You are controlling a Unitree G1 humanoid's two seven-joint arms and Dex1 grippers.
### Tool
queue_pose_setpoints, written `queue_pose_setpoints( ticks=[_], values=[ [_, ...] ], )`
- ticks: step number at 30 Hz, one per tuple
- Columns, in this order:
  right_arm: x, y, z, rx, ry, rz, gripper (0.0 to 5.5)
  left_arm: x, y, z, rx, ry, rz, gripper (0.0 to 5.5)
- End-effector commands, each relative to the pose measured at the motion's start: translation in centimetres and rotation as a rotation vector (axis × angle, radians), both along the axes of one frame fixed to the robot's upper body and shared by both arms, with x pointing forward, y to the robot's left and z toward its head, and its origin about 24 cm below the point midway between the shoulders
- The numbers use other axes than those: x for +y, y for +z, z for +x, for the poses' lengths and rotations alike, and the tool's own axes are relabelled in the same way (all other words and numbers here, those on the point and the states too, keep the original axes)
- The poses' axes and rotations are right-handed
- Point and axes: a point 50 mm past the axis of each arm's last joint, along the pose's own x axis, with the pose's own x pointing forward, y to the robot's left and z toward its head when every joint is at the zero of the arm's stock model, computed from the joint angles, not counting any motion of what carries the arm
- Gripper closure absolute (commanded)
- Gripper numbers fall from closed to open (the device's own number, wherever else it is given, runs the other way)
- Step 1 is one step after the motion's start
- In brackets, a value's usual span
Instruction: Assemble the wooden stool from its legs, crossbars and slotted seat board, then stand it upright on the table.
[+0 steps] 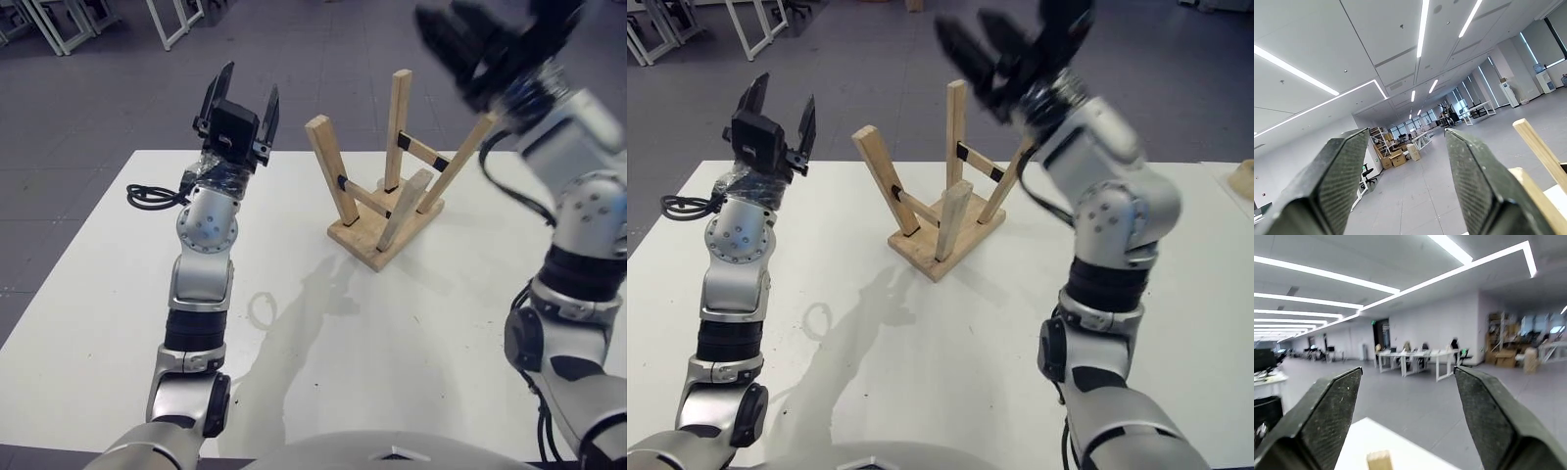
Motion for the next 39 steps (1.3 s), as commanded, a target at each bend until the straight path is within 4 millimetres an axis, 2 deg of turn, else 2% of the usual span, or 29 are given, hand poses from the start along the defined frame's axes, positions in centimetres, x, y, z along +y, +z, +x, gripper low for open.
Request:
queue_pose_setpoints(
  ticks=[1,3,5,6,8,11,15,18,20,22,25,30,33,36,39],
  values=[
    [-2.0,-4.9,1.9,0.122,-0.141,-0.221,2.04,0.3,-0.4,-0.2,0.014,0.013,-0.010,2.67],
    [-2.7,-9.3,2.3,0.183,-0.191,-0.425,2.04,0.6,-0.6,-0.4,0.016,0.020,-0.011,2.67],
    [-2.9,-12.5,2.2,0.208,-0.183,-0.573,2.04,0.7,-0.9,-0.9,0.029,-0.018,-0.013,2.67],
    [-2.6,-13.7,1.8,0.197,-0.143,-0.629,2.04,0.4,-1.2,-1.3,0.053,-0.089,-0.008,2.67],
    [-1.6,-14.6,0.8,0.161,-0.042,-0.666,2.04,0.0,-1.8,-2.0,0.116,-0.219,0.006,2.67],
    [0.4,-13.9,-1.0,0.061,0.113,-0.638,2.04,-0.1,-2.8,-2.7,0.229,-0.367,0.049,2.67],
    [1.2,-13.3,-2.7,0.014,0.203,-0.670,2.04,0.2,-3.8,-2.5,0.340,-0.485,0.110,2.67],
    [1.7,-12.0,-3.6,-0.020,0.267,-0.693,2.04,2.1,-4.4,-2.4,0.460,-0.561,0.225,2.67],
    [3.6,-11.7,-4.7,-0.046,0.347,-0.679,2.04,4.0,-4.1,-2.8,0.539,-0.598,0.290,2.67],
    [5.3,-11.5,-5.6,-0.070,0.413,-0.652,2.04,4.9,-3.8,-3.4,0.579,-0.644,0.325,2.67],
    [5.9,-11.0,-6.2,-0.076,0.459,-0.644,2.04,4.6,-3.7,-4.3,0.646,-0.743,0.339,2.67],
    [6.6,-10.5,-7.1,-0.067,0.555,-0.596,2.04,2.3,-3.8,-5.6,0.670,-0.837,0.272,2.67],
    [5.8,-9.2,-7.2,-0.080,0.537,-0.558,2.04,2.3,-3.7,-4.3,0.629,-0.784,0.237,2.67],
    [3.9,-6.5,-7.3,-0.100,0.533,-0.485,2.04,2.4,-3.5,-2.7,0.607,-0.751,0.211,2.67],
    [2.2,-4.8,-7.0,-0.104,0.502,-0.467,2.04,2.2,-4.0,-2.4,0.629,-0.783,0.203,2.67]
  ],
)
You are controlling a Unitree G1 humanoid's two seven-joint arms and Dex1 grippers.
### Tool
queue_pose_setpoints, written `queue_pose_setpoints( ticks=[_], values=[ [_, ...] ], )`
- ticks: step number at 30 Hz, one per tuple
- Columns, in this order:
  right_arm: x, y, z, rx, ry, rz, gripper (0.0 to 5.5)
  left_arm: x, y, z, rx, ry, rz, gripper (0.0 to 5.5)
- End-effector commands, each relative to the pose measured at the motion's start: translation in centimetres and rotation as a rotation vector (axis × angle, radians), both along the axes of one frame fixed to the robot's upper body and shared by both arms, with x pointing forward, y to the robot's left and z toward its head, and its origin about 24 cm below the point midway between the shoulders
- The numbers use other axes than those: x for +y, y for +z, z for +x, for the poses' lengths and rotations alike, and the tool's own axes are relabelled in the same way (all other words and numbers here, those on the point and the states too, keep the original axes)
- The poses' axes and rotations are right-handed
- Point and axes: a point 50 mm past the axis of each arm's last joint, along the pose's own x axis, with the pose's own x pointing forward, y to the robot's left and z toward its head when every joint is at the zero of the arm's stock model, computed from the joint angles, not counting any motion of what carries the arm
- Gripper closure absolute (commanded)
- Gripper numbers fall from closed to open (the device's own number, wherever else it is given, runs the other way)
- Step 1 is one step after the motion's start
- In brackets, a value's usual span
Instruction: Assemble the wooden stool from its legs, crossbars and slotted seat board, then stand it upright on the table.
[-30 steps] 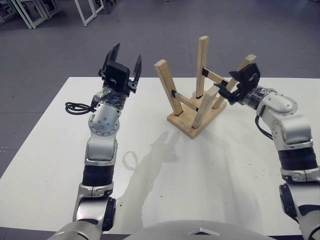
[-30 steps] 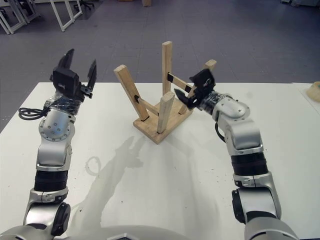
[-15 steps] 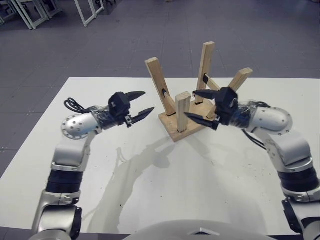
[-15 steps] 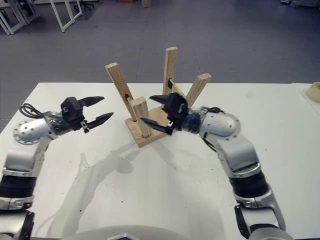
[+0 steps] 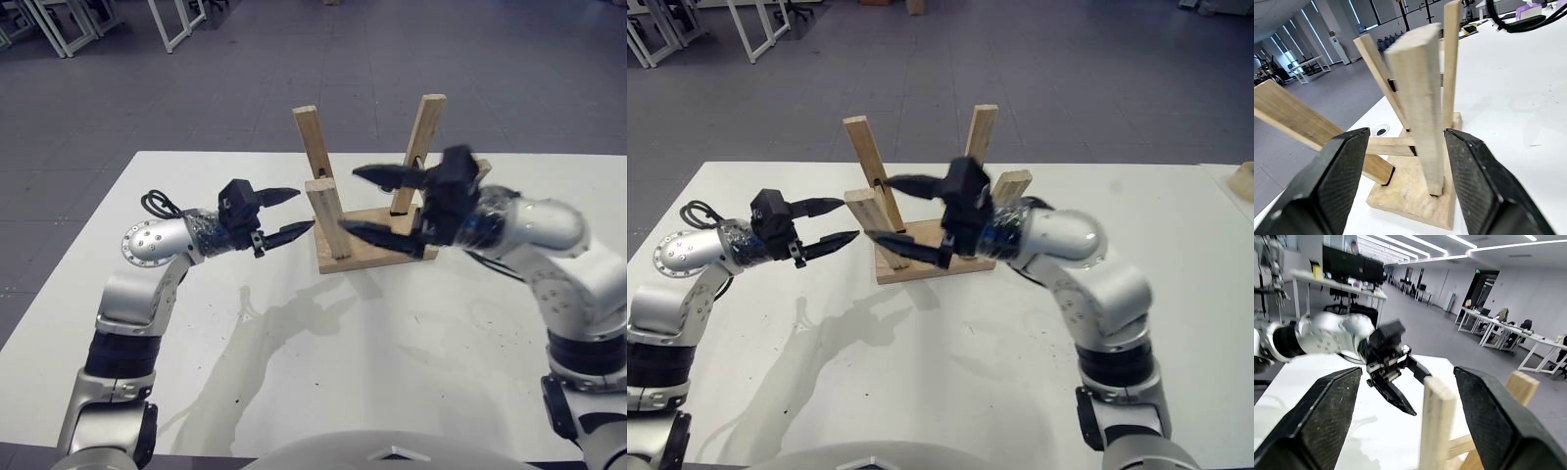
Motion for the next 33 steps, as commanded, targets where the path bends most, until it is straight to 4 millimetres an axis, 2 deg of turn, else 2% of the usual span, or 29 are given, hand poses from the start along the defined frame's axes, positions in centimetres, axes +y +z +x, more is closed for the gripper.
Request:
queue_pose_setpoints(
  ticks=[1,4,7,10,13,17,21,24,27,31,33],
  values=[
    [-2.2,2.0,0.5,-0.022,-0.046,0.001,2.04,-0.7,-0.3,0.2,0.033,-0.057,-0.020,2.67],
    [-4.8,2.2,2.0,-0.019,-0.150,-0.033,2.04,-1.4,-0.7,-0.1,0.110,-0.139,-0.064,2.67],
    [-6.6,1.8,3.1,-0.005,-0.213,-0.057,2.04,-1.3,-0.2,0.6,0.109,-0.143,-0.075,2.67],
    [-8.4,0.2,3.9,0.050,-0.264,-0.088,2.04,-1.7,0.5,1.9,0.090,-0.135,-0.099,2.67],
    [-10.4,-1.2,5.0,0.112,-0.298,-0.098,2.04,-2.3,0.1,2.0,0.118,-0.176,-0.109,2.67],
    [-12.8,-2.4,6.9,0.171,-0.327,-0.133,2.01,-2.7,-0.5,1.7,0.178,-0.236,-0.118,3.25],
    [-13.5,-4.3,7.4,0.259,-0.195,-0.223,2.01,-2.6,-0.1,2.1,0.202,-0.263,-0.142,4.00],
    [-13.2,-4.5,8.1,0.282,-0.109,-0.246,2.01,-2.4,-0.1,2.3,0.222,-0.279,-0.136,4.43],
    [-12.5,-4.8,9.1,0.291,-0.049,-0.275,2.01,-2.1,-0.1,2.5,0.240,-0.303,-0.123,4.44],
    [-11.7,-4.8,9.0,0.294,0.041,-0.291,2.72,-1.7,-0.3,2.8,0.258,-0.355,-0.104,4.44],
    [-11.7,-4.8,8.1,0.310,0.099,-0.305,3.13,-1.0,-0.3,3.2,0.267,-0.370,-0.098,4.44]
  ],
)
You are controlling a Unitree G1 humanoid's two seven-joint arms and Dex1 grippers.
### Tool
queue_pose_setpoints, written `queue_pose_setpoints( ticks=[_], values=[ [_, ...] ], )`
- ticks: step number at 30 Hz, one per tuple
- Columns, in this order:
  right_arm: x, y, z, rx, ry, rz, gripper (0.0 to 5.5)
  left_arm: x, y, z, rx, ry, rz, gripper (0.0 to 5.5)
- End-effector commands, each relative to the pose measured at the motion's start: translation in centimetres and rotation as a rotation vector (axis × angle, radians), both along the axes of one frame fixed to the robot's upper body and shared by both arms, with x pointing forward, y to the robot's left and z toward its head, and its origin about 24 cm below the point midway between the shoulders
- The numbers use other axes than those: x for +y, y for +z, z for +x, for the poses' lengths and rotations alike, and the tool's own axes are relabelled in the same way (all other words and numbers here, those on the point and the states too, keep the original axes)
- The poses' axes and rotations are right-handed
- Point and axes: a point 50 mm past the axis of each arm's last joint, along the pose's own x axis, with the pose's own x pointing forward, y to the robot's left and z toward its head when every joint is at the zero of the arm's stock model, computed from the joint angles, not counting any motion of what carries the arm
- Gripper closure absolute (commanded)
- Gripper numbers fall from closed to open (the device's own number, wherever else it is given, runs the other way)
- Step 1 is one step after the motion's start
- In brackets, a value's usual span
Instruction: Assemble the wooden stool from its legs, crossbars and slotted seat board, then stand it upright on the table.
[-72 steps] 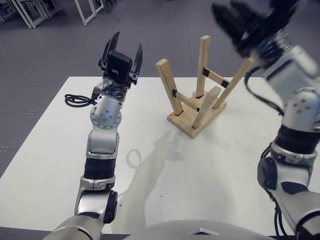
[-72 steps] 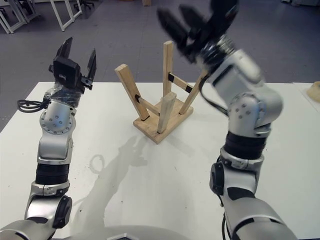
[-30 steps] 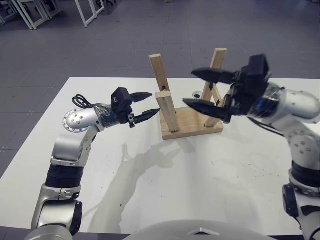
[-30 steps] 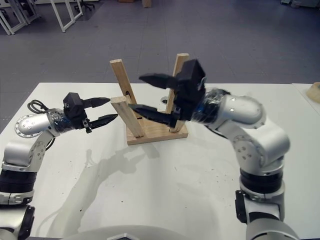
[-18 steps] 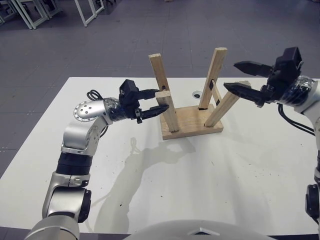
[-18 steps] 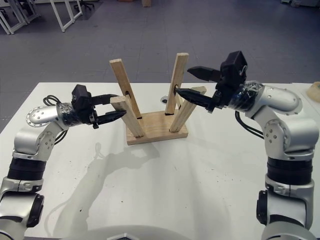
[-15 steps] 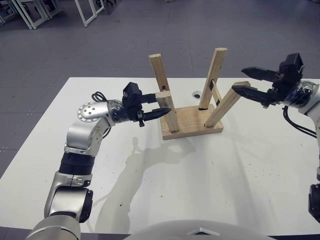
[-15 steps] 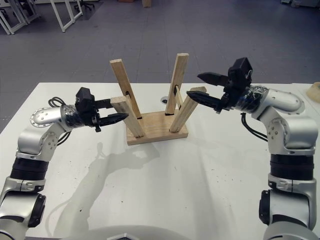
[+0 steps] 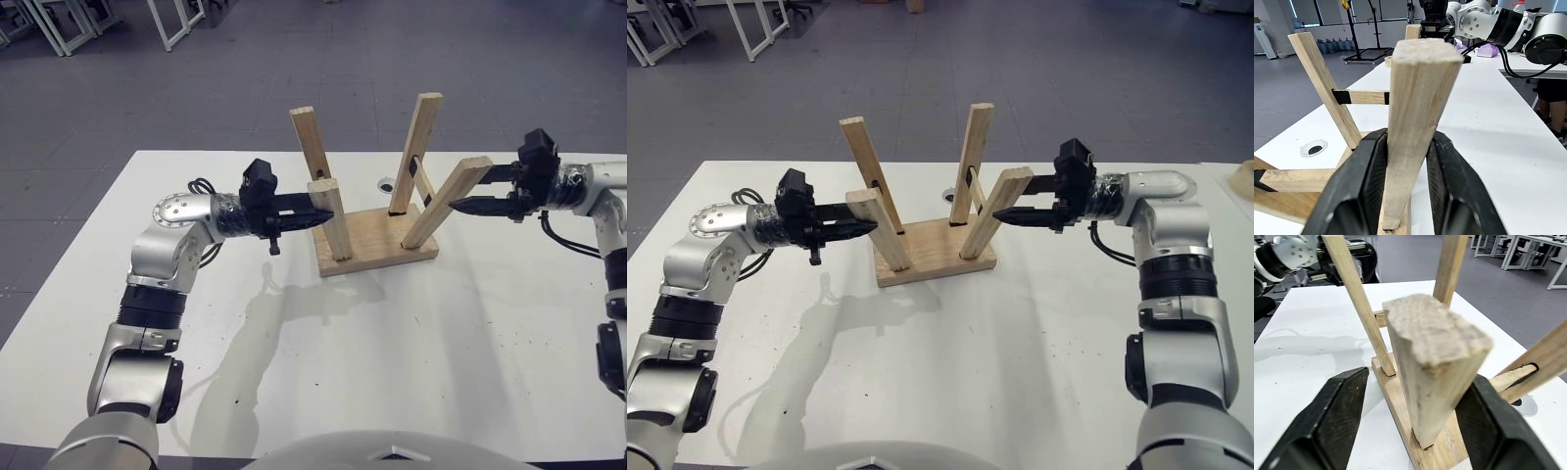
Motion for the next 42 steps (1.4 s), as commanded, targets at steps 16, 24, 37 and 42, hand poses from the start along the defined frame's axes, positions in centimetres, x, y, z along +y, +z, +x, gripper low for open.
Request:
queue_pose_setpoints(
  ticks=[16,24,37,42],
  values=[
    [0.1,3.8,-5.3,0.533,0.219,0.340,4.44,3.6,5.4,-3.1,0.360,-0.205,-0.187,4.47],
    [2.5,-3.6,0.2,1.010,-0.128,0.384,3.18,0.6,-3.0,0.2,0.992,-0.075,-0.394,3.63],
    [-0.7,-4.0,0.3,0.979,-0.272,0.484,2.38,6.6,-1.9,2.6,0.938,0.266,-0.675,3.41],
    [-2.9,-3.2,-1.5,0.819,-0.289,0.371,2.38,9.7,-1.0,0.6,0.675,0.385,-0.582,3.41]
  ],
)
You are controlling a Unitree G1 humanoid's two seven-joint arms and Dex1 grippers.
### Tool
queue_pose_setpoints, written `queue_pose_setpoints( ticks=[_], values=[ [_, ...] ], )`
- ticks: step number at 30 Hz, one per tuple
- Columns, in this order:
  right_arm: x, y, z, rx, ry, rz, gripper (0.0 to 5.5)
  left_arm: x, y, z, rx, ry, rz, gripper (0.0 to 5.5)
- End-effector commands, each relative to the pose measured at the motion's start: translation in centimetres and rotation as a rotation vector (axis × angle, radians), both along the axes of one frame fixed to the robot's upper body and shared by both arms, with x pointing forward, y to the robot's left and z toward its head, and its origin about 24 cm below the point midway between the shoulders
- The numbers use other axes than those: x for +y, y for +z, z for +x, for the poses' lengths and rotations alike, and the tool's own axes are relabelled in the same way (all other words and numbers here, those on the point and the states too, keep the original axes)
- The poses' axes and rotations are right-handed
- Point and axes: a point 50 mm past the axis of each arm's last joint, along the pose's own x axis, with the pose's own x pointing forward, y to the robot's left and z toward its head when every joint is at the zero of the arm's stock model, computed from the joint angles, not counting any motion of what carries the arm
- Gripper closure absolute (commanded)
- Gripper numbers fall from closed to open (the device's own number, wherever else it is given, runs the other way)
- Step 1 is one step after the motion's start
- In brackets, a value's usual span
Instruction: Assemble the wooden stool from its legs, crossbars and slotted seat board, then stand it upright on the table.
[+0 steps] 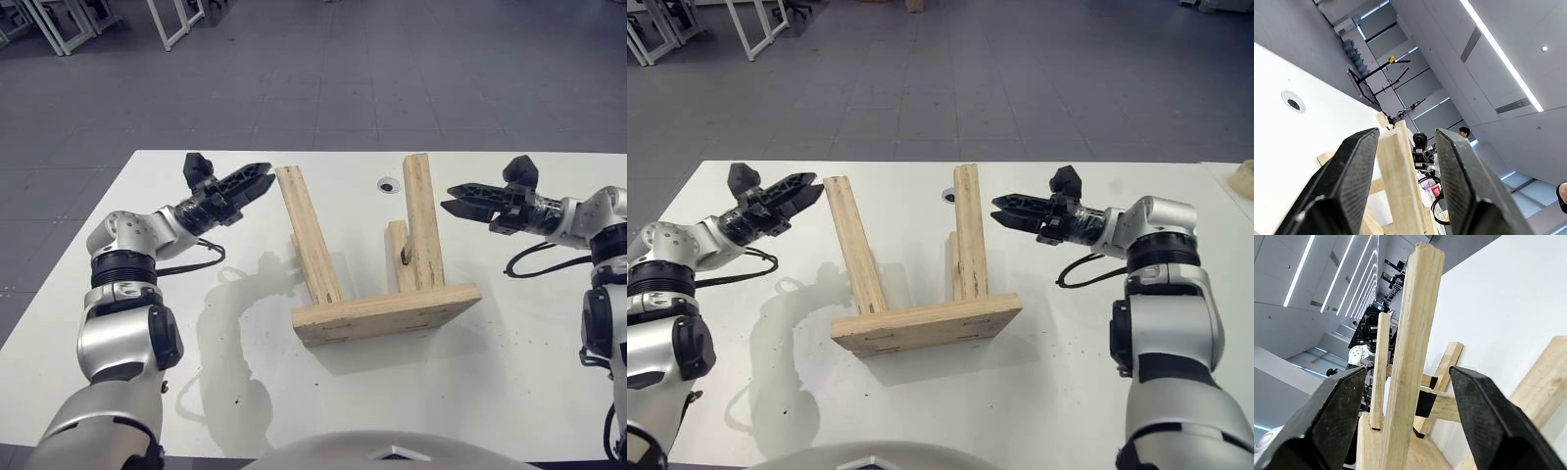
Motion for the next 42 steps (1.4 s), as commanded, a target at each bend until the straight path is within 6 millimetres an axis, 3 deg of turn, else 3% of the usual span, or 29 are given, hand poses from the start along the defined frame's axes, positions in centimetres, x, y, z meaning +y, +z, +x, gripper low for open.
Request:
queue_pose_setpoints(
  ticks=[1,6,8,11,15,18,22,28,30,35,42],
  values=[
    [-2.1,0.9,-1.9,-0.149,-0.005,-0.135,2.19,2.8,0.7,-2.9,-0.245,0.110,0.257,3.41],
    [-2.4,0.5,-5.6,-0.371,0.090,-0.343,1.21,-0.8,-1.2,-10.8,-0.497,-0.048,0.564,2.71],
    [-2.6,-0.4,-6.8,-0.429,0.164,-0.452,0.81,-1.7,-2.3,-13.0,-0.517,-0.120,0.632,2.38],
    [-3.2,-0.8,-8.0,-0.486,0.265,-0.582,0.78,-2.4,-3.1,-14.8,-0.561,-0.208,0.744,1.98],
    [-4.2,-0.4,-8.2,-0.531,0.304,-0.676,0.78,-1.7,-3.5,-15.2,-0.607,-0.249,0.845,1.98],
    [-4.0,-1.4,-9.1,-0.530,0.395,-0.715,0.78,-1.6,-3.9,-15.6,-0.607,-0.276,0.863,1.98],
    [-2.1,-2.2,-9.6,-0.568,0.459,-0.680,0.78,-1.7,-4.7,-16.8,-0.593,-0.381,0.862,1.98],
    [0.5,-2.8,-8.9,-0.636,0.486,-0.629,0.78,-3.9,-5.1,-15.4,-0.652,-0.344,0.849,1.98],
    [1.2,-3.3,-8.7,-0.647,0.518,-0.621,1.25,-4.6,-5.8,-15.0,-0.652,-0.343,0.861,1.95],
    [2.0,-4.3,-7.6,-0.668,0.525,-0.615,2.23,-5.6,-6.6,-14.2,-0.651,-0.345,0.849,2.78],
    [1.9,-4.3,-7.6,-0.631,0.504,-0.564,3.67,-5.0,-6.5,-13.5,-0.603,-0.371,0.831,3.95]
  ],
)
